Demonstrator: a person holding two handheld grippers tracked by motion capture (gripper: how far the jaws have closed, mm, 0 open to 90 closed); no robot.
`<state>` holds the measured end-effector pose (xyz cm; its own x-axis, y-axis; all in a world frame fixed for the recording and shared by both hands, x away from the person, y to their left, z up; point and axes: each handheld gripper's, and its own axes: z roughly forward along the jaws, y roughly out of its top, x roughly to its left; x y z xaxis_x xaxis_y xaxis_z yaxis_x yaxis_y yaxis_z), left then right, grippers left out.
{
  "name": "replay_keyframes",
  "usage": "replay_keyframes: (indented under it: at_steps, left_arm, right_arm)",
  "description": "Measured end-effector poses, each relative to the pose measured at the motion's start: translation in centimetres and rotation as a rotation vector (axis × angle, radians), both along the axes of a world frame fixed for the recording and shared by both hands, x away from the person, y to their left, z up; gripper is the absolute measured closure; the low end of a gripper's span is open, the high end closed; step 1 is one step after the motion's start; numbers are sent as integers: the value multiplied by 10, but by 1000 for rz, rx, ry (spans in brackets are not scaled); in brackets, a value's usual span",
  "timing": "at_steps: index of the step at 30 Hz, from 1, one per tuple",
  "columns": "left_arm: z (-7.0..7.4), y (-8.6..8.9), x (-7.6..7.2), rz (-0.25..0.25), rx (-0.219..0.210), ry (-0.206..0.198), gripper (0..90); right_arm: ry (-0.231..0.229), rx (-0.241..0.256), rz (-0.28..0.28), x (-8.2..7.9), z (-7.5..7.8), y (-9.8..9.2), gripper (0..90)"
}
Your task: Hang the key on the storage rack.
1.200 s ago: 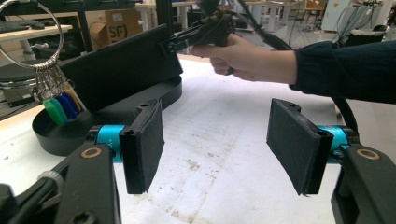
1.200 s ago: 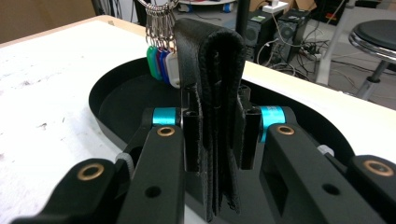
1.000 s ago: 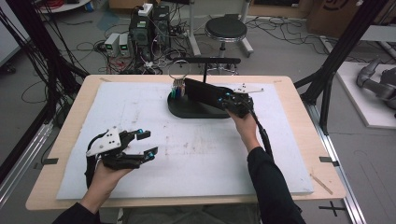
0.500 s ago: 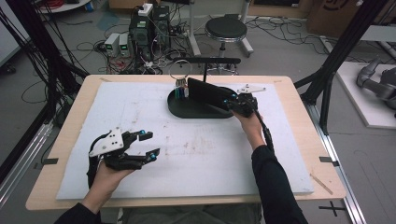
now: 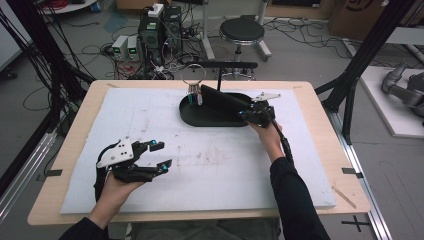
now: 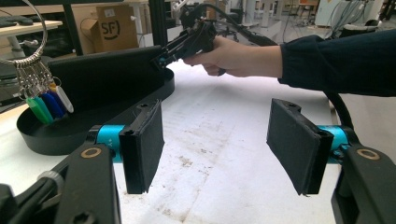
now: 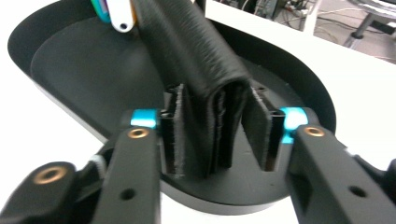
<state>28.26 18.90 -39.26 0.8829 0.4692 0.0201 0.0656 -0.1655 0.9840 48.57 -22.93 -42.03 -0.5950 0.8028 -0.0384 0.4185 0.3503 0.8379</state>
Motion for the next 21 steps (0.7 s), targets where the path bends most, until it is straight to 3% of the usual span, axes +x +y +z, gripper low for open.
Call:
replay_keyframes:
  at_steps: [4,9,16,21]
  left_arm:
    - [0,0,1,1,2,2,360]
    - [0,2,4,23,5,7,345]
    - [-1,4,13,58,-1,32,311]
    - [-2,5,19,71,6,45,272]
  right_arm:
    - [-3,23,-21,-3,7,-7,461]
    - [-14,68,-5,-15,25,-22,384]
    - [-44,116,30,-49,56,-53,341]
    - [-82,124,29,-79,69,-74,329]
